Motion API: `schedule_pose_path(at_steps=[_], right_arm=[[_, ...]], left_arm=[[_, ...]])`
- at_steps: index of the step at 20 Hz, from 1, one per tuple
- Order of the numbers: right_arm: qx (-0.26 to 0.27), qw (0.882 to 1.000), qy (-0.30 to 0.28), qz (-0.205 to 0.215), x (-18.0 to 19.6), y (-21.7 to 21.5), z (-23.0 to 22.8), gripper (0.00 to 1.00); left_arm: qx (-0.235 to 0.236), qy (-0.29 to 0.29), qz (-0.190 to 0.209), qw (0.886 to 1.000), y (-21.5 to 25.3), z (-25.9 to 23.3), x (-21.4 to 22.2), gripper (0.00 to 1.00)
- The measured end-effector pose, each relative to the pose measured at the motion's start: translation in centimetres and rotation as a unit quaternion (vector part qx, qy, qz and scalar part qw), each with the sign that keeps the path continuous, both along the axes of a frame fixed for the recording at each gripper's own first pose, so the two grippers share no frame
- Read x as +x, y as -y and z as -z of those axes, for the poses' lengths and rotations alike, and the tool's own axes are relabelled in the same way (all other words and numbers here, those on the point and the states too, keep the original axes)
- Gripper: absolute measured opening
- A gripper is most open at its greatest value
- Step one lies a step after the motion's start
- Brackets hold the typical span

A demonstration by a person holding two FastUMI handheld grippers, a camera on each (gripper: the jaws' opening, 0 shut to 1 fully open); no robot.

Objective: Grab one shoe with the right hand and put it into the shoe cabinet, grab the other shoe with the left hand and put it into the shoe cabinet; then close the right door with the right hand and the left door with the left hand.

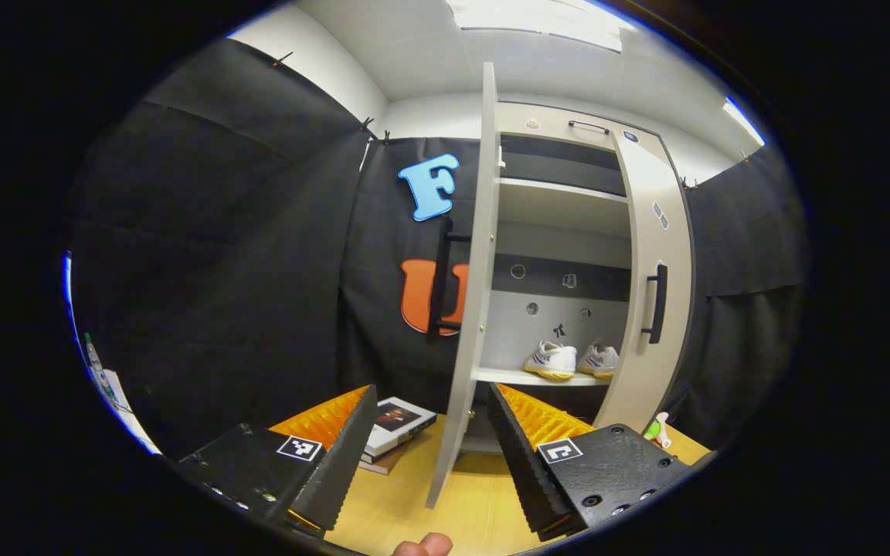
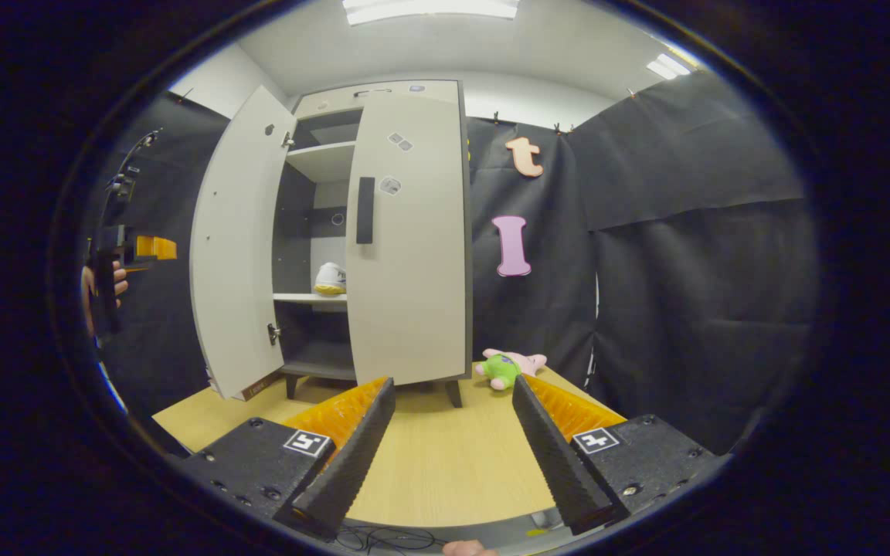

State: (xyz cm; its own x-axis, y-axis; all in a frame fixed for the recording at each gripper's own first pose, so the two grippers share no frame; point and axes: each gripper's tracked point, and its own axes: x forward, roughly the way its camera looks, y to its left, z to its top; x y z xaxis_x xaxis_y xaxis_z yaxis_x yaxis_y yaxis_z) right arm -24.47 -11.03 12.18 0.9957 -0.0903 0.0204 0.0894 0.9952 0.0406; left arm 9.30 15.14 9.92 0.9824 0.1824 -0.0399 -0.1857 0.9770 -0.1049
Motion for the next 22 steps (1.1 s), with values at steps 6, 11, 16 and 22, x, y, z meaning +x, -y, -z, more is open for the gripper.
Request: schedule_pose_path(at_steps=[6,11,16,22], right_arm=[[-0.016,1.000,0.006,-0.005,0.1,-0.2,-0.4,0.99],[-0.020,1.000,0.005,-0.006,0.7,-0.3,-0.6,0.99],[-0.021,1.000,0.004,-0.005,1.5,-0.3,-0.8,0.99],[-0.023,1.000,0.006,-0.012,2.4,-0.8,-1.3,0.94]], left_arm=[[0.011,-0.015,-0.042,0.999,-5.9,-1.8,4.2,0.86],[0.002,-0.040,-0.048,0.998,-8.5,-1.7,7.7,0.86],[0.011,-0.041,-0.039,0.998,-9.1,-2.0,10.1,0.86],[-0.017,-0.043,-0.007,0.999,-7.6,-1.7,10.3,0.87]])
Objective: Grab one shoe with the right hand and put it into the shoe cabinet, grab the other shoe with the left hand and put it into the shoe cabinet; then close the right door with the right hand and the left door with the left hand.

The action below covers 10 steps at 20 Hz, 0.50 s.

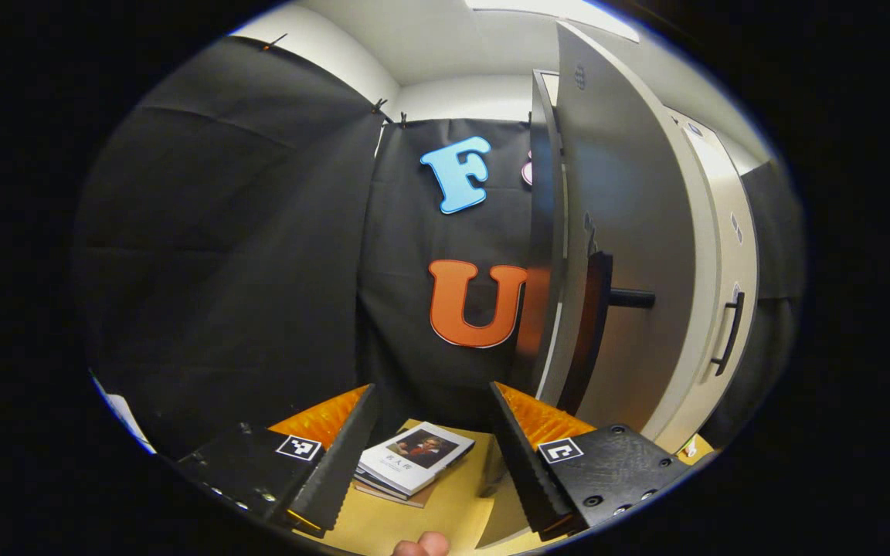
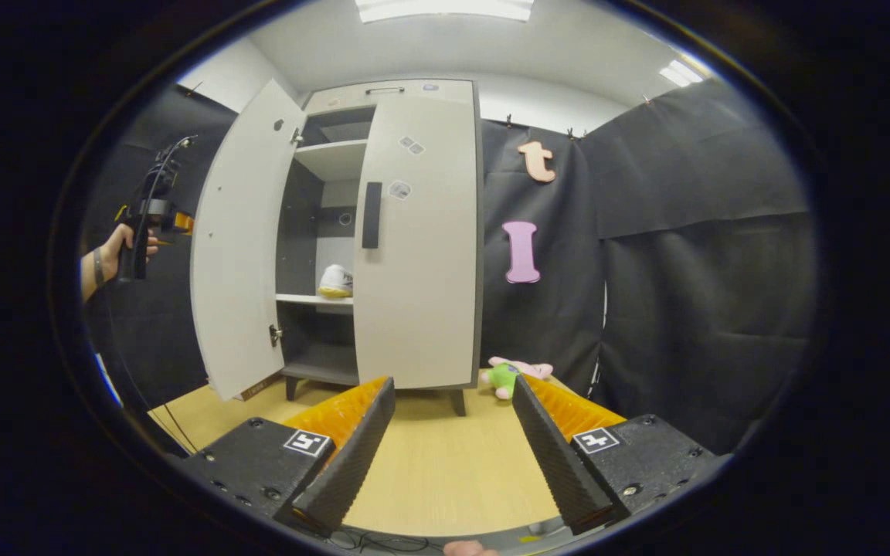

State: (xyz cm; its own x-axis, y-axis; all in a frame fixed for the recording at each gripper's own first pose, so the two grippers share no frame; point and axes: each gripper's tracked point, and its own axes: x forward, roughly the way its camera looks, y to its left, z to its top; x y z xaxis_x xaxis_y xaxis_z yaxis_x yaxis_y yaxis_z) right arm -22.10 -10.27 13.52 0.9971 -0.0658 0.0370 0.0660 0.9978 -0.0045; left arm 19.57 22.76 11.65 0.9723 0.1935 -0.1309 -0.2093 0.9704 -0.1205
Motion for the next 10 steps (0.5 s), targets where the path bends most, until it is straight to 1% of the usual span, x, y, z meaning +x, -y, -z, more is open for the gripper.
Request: schedule_pose_path(at_steps=[4,5,6,7,10], right_arm=[[-0.005,1.000,0.008,-0.006,0.3,-0.2,-0.6,0.94],[-0.006,1.000,0.008,-0.007,0.4,-0.2,-0.7,0.99],[-0.007,1.000,0.008,-0.006,0.4,0.0,-0.7,0.94],[-0.008,1.000,0.006,-0.005,0.3,0.3,-0.5,0.99],[-0.008,1.000,0.002,0.005,0.3,1.6,-0.2,0.99]], left_arm=[[0.015,0.005,0.024,1.000,3.4,-0.5,-0.3,0.86],[0.016,0.006,0.033,0.999,4.5,-0.7,-0.3,0.86],[0.017,0.007,0.040,0.999,5.6,-0.6,0.0,0.86],[0.018,0.008,0.045,0.999,6.6,-0.6,0.3,0.86],[0.015,0.016,0.066,0.998,9.3,-0.8,1.1,0.86]])
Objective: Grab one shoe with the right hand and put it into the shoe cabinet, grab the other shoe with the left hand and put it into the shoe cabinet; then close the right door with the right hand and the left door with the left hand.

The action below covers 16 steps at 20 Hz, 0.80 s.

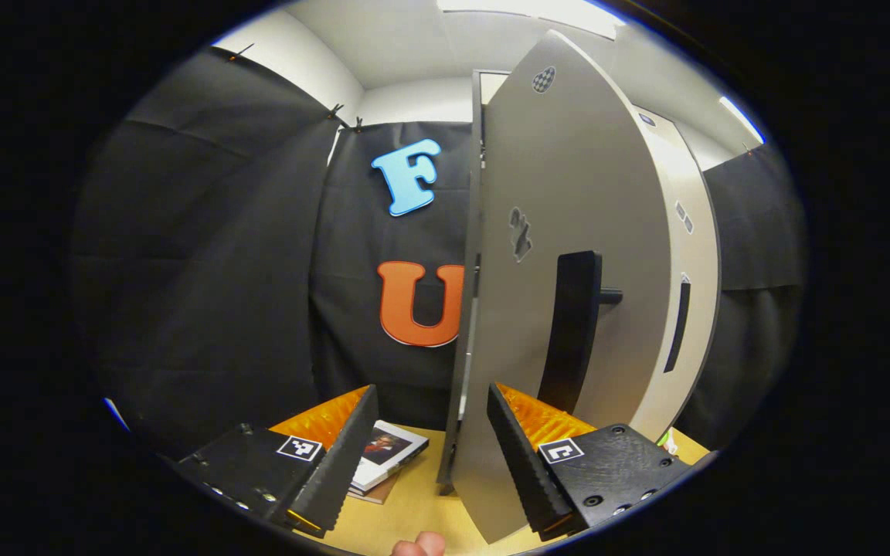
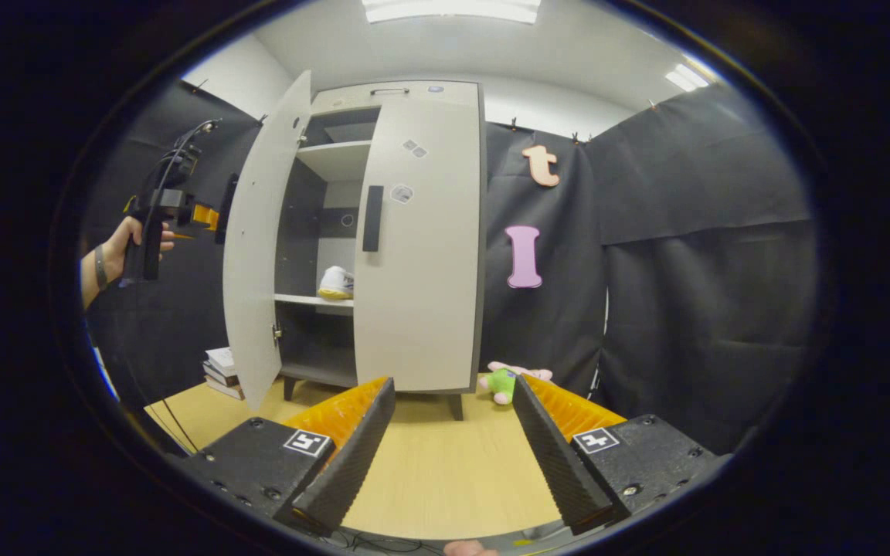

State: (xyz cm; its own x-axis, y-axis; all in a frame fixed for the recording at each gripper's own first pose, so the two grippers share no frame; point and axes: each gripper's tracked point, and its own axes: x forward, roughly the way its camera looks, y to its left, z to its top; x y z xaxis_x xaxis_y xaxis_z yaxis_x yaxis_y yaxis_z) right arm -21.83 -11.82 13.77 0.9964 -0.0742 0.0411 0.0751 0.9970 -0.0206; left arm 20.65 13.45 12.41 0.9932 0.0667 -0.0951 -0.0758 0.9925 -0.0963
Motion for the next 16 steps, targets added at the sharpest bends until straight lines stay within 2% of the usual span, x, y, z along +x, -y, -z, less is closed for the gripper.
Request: schedule_pose_path(at_steps=[4,6,9,14,16], right_arm=[[0.004,1.000,-0.001,0.016,0.1,1.4,0.0,0.99],[0.007,1.000,-0.001,0.022,-0.2,1.8,0.1,0.99],[0.010,1.000,-0.003,0.028,-0.7,2.2,0.6,0.99],[0.014,0.999,-0.007,0.033,-0.3,3.0,0.9,0.99],[0.015,0.999,-0.008,0.033,0.0,3.1,1.0,0.99]], left_arm=[[-0.025,-0.008,0.046,0.999,4.7,0.6,1.8,0.87],[-0.022,-0.020,0.068,0.997,6.7,1.2,2.5,0.87],[0.008,-0.015,0.056,0.998,6.8,1.3,2.8,0.87],[0.004,0.004,0.067,0.998,8.9,0.7,0.6,0.87],[0.020,0.016,0.066,0.997,9.1,0.2,-0.6,0.87]])
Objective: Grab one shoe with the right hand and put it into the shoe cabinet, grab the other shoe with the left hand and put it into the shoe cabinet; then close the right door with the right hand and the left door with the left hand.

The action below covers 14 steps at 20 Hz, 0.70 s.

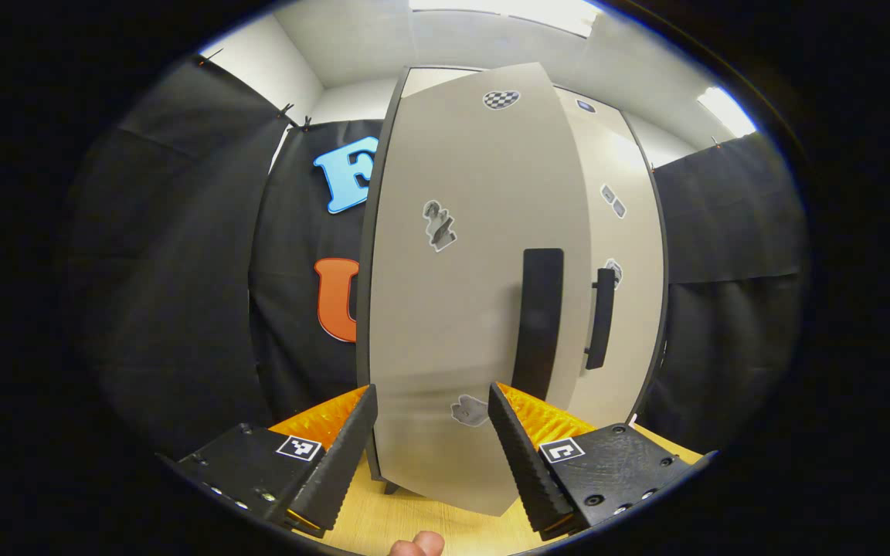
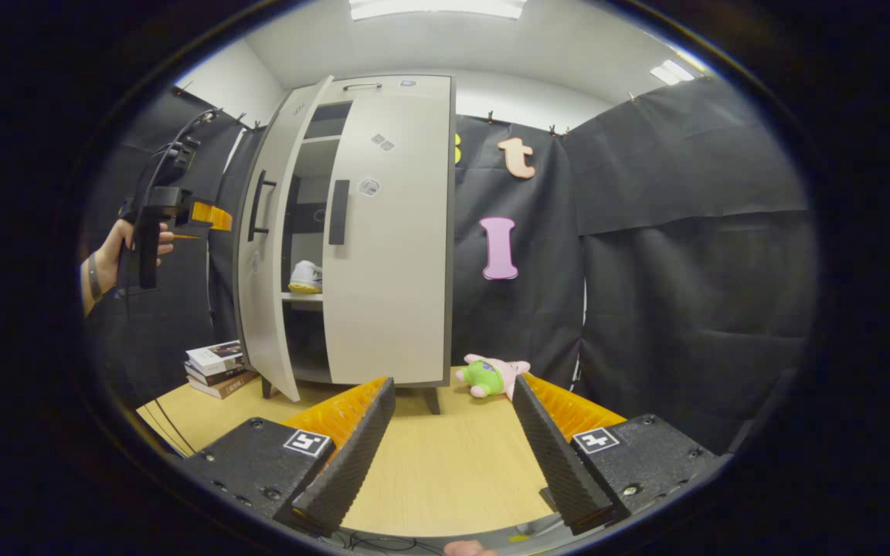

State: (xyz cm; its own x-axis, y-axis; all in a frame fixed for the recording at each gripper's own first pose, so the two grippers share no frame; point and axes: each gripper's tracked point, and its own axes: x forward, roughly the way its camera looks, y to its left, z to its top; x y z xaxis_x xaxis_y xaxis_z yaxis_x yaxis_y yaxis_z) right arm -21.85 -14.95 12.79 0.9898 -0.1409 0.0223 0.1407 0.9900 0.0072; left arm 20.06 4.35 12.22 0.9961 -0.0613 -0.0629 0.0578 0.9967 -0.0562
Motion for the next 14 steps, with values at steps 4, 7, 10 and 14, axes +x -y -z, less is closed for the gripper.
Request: schedule_pose_path(at_steps=[4,7,10,14], right_arm=[[-0.004,1.000,0.000,0.003,-0.2,-0.1,0.2,0.94],[0.002,1.000,-0.001,-0.003,-0.3,-0.4,0.2,0.99],[0.002,1.000,0.002,-0.008,-0.8,-0.8,0.1,0.94],[0.004,1.000,0.003,-0.024,-1.1,-2.0,0.0,0.94]], left_arm=[[0.011,0.028,0.003,1.000,1.7,-0.5,-3.4,0.87],[0.007,0.046,0.003,0.999,3.1,-0.6,-6.1,0.87],[0.007,0.050,0.004,0.999,4.6,0.2,-9.4,0.87],[0.001,0.033,0.000,0.999,6.6,3.4,-13.5,0.87]])
